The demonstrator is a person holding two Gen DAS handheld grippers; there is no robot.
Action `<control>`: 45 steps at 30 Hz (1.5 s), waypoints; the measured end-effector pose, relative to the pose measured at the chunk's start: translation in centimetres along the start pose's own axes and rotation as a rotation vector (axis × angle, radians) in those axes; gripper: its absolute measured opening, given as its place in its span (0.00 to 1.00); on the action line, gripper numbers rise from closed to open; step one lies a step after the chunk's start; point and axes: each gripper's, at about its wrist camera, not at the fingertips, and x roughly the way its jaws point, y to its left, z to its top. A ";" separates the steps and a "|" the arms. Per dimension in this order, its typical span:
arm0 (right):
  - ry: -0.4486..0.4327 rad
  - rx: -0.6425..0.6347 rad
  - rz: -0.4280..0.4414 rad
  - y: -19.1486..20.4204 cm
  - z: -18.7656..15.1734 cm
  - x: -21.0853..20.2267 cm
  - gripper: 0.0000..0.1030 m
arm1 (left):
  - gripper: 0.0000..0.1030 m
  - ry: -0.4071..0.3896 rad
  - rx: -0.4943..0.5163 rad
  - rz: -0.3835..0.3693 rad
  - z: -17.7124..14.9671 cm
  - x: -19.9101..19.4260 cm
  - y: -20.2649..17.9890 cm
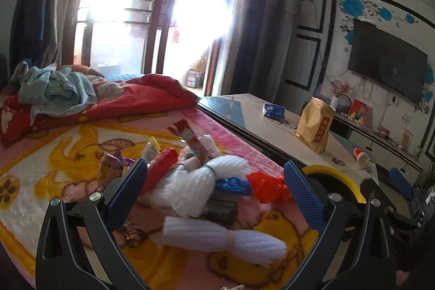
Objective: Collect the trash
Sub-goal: 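Grasp the red-capped bottle with the left tool while the right tool grasps the white foam net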
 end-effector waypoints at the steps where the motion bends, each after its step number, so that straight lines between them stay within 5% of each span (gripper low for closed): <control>1: 0.003 -0.006 0.013 0.3 0.1 0.1 0.90 | 0.94 -0.003 -0.010 0.010 0.2 0.1 0.5; 19: 0.117 -0.145 0.355 9.2 0.0 2.8 0.90 | 0.94 -0.046 -0.107 0.192 2.8 -0.6 8.6; 25: 0.204 -0.219 0.444 11.5 -0.5 3.9 0.90 | 0.94 -0.013 -0.106 0.112 2.4 0.2 10.7; 34: 0.363 -0.308 0.477 11.7 -2.5 6.6 0.89 | 0.93 0.183 -0.069 0.025 0.7 5.5 11.4; 35: 0.378 -0.307 0.480 11.5 -2.7 6.8 0.89 | 0.92 0.199 -0.070 0.020 0.5 6.1 11.5; 37: 0.404 -0.304 0.485 11.2 -3.2 7.4 0.82 | 0.72 0.226 -0.073 -0.007 0.2 7.0 11.6; 40: 0.439 -0.301 0.497 11.1 -3.7 8.1 0.73 | 0.55 0.268 -0.085 -0.024 -0.3 8.2 11.7; 45: 0.477 -0.305 0.530 11.3 -4.6 8.4 0.72 | 0.44 0.322 -0.109 -0.083 -1.0 9.6 11.6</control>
